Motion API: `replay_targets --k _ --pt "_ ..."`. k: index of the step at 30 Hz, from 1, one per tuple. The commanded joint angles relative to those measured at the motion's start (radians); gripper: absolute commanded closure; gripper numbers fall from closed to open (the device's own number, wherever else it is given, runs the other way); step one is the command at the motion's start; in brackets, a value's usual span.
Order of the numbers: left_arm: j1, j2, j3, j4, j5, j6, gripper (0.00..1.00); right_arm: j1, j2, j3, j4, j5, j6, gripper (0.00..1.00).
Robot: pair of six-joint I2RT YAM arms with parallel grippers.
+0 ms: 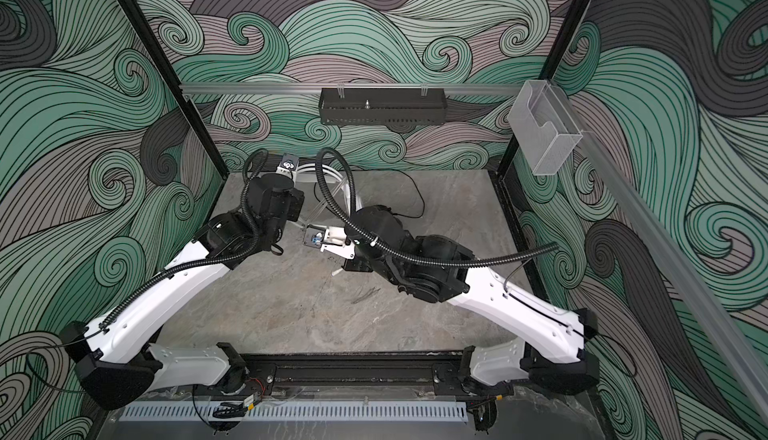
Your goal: Wrap the headphones
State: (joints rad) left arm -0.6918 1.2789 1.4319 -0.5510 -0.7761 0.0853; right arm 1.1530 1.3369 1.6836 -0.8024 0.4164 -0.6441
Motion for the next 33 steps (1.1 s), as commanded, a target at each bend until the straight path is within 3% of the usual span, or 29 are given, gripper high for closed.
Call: replay_targets --k 1,12,19,33 --pt "0.008 -0.041 -0.011 0.043 -0.015 0.07 1.0 -0.046 -0.016 0.087 0.021 0.063 -0.038 1.0" --pt "0.011 -0.109 -0.046 -0.027 0.302 0.058 1.0 -0.122 0.055 0.183 0.075 0.091 -0.042 1.0" --pt "0.011 -0.158 -0.06 -0.051 0.415 0.018 1.0 -0.197 0.039 0.155 0.077 0.095 0.025 1.0" --pt "0.012 -0.204 0.008 -0.086 0.601 -0.079 1.0 -0.351 -0.044 -0.028 0.196 -0.122 0.214 0.92"
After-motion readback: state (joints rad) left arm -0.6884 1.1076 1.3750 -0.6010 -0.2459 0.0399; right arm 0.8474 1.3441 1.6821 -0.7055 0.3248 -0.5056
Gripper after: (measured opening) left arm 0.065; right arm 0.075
